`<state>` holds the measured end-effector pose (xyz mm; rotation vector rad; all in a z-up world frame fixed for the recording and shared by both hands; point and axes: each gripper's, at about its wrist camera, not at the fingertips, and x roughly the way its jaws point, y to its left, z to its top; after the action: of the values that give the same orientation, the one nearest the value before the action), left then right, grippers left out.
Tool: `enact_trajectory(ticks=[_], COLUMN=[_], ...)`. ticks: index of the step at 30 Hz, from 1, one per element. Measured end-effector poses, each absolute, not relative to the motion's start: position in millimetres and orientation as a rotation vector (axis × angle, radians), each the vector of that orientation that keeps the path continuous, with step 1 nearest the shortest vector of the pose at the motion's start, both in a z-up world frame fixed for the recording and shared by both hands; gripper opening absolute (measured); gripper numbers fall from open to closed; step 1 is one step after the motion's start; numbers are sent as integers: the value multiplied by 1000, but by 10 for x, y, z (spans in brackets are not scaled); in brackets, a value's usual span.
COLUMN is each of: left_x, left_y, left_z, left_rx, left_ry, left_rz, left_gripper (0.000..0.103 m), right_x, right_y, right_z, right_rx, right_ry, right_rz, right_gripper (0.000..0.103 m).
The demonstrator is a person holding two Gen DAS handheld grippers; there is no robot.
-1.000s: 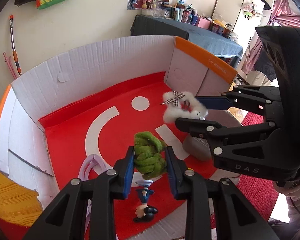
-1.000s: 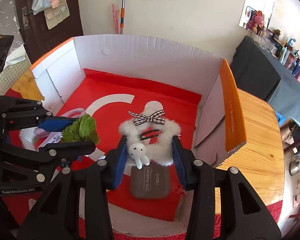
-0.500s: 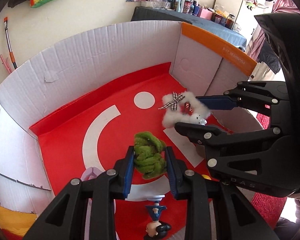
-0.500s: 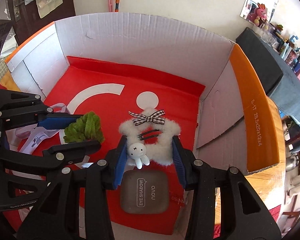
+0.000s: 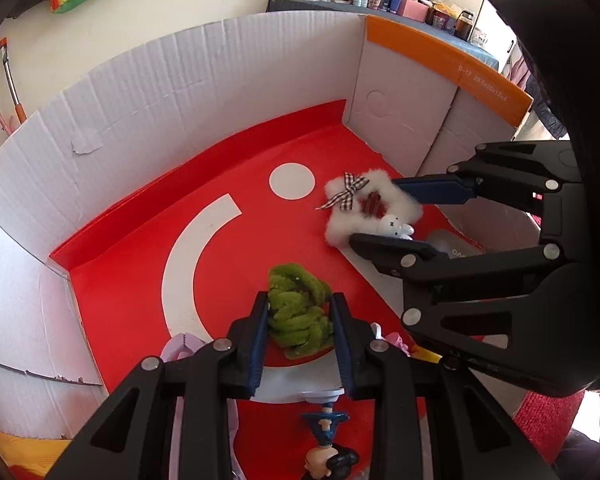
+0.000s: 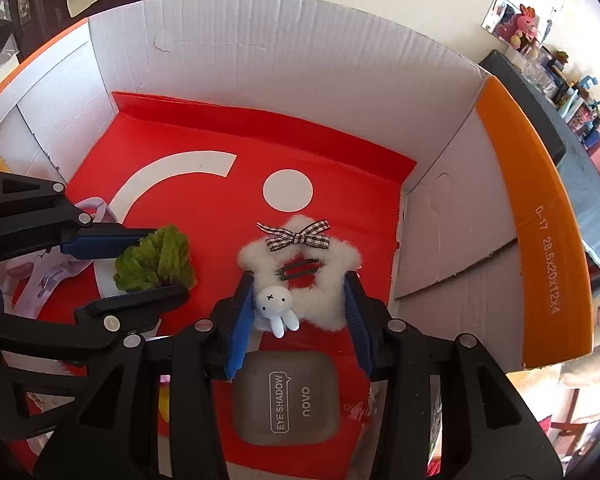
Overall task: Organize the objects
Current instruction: 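Carry the green scrunchie and white star into the box with both tools, then lower the scrunchie and star onto the box floor and open both tools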
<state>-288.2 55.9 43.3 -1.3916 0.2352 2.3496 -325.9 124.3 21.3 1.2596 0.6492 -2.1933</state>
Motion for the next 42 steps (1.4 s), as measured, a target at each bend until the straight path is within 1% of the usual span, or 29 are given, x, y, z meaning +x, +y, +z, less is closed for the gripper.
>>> enact_trajectory(ticks=[19, 27, 42], left_x=[-2827, -2935, -2893], left_y=[670, 684, 713], left_z=[446, 448, 486], left_rx=[-1398, -1398, -1390], left_ry=[262, 261, 268], left_rz=[2347, 2346, 2355], left_gripper=[31, 31, 34], right_x=[-3176, -3170, -3166], right_y=[1242, 1242, 1245], right_z=[186, 180, 185], right_rx=[1290, 1291, 1294], right_ry=[645, 643, 646], right_rz=[-2180, -2177, -2173], right_gripper=[42, 42, 43])
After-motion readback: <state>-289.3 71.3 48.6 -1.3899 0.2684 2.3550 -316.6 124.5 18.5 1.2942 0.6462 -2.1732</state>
